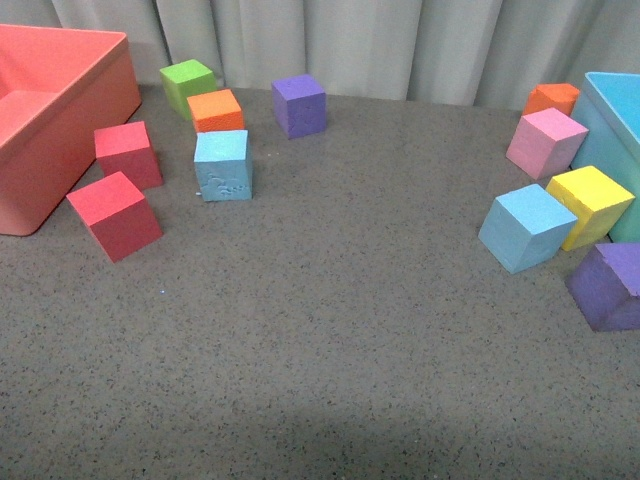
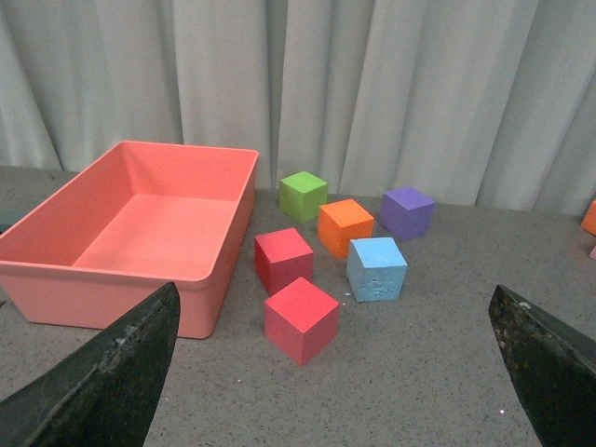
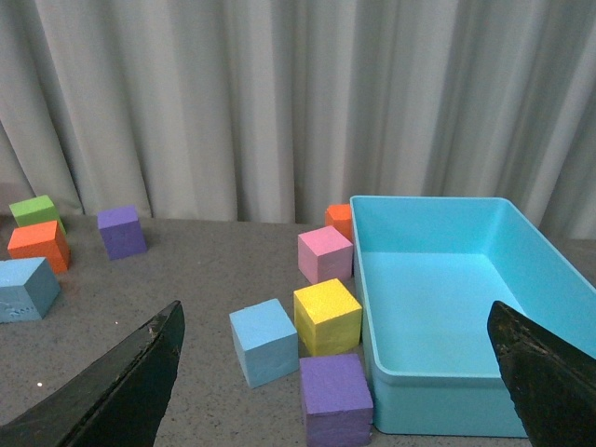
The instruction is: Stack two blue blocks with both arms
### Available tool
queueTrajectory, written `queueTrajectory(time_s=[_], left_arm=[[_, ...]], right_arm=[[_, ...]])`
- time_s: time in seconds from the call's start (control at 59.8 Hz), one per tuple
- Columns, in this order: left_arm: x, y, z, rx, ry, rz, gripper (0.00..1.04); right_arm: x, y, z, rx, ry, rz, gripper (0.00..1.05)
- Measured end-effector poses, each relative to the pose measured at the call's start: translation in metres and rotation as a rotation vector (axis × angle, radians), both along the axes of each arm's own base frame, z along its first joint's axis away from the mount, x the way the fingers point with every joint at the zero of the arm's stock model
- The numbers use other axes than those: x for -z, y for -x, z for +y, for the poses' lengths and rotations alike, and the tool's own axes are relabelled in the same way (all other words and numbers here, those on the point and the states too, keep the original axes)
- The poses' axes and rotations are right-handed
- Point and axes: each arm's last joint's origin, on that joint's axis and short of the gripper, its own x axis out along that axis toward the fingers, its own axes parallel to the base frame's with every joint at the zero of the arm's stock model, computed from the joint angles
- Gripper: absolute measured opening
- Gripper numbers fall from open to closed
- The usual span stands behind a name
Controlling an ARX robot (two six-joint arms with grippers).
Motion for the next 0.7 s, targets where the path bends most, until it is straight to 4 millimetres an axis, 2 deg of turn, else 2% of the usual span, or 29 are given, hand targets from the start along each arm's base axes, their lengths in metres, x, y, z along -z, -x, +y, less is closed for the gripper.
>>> queueTrajectory(time_s=[0.134, 0.234, 0.335, 0.485, 0.586, 0.703], left_arm=[[0.000, 0.000, 0.000, -0.002, 0.000, 0.000, 0.98], [0.000, 0.000, 0.000, -0.001, 0.000, 0.000, 0.98], [0.000, 0.000, 0.000, -0.001, 0.000, 0.000, 0.98], [0.000, 0.000, 0.000, -0.001, 0.000, 0.000, 0.98], [0.000, 0.000, 0.000, -0.001, 0.000, 0.000, 0.98], [0.000, 0.000, 0.000, -0.001, 0.000, 0.000, 0.98]], right_arm=[[-0.002, -0.003, 0.000, 0.199, 0.184, 0.022, 0.95], [-0.002, -0.012, 0.001, 0.174, 0.267, 0.101, 0.95], [-0.010, -0.028, 0.002, 0.121, 0.257, 0.152, 0.95], [-0.026, -0.076, 0.006, 0.008, 0.162, 0.273, 0.95], [-0.025, -0.119, 0.011, -0.072, 0.086, 0.416, 0.95], [-0.026, -0.161, 0.018, -0.127, 0.041, 0.493, 0.95]])
